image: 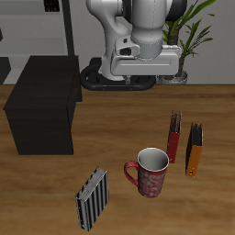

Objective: Place the red book upright on top of the shelf

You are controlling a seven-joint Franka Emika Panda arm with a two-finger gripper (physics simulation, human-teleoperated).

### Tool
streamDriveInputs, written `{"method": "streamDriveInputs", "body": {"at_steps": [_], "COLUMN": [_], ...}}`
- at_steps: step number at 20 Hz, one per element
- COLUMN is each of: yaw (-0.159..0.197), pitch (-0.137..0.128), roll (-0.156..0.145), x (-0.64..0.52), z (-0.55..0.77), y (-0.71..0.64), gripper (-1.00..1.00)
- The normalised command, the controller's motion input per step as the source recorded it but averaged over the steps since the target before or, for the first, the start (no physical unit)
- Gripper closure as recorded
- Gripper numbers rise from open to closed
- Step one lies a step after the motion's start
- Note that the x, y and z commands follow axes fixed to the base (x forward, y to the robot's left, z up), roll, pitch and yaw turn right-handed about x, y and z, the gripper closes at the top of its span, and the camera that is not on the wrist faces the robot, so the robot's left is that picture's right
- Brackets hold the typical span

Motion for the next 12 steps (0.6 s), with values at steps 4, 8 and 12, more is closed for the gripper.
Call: {"method": "streamDriveInputs", "body": {"at_steps": [4,8,12], "yaw": [0.013,0.000,-0.012], "pitch": [-0.004,-0.015,-0.001], "roll": [-0.009,-0.006,-0.020], "x": [0.13,0.21,0.13], "z": [-0.07,-0.07,-0.05], "y": [0.25,0.30,0.16], "gripper": [-1.00,-1.00,-1.00]}}
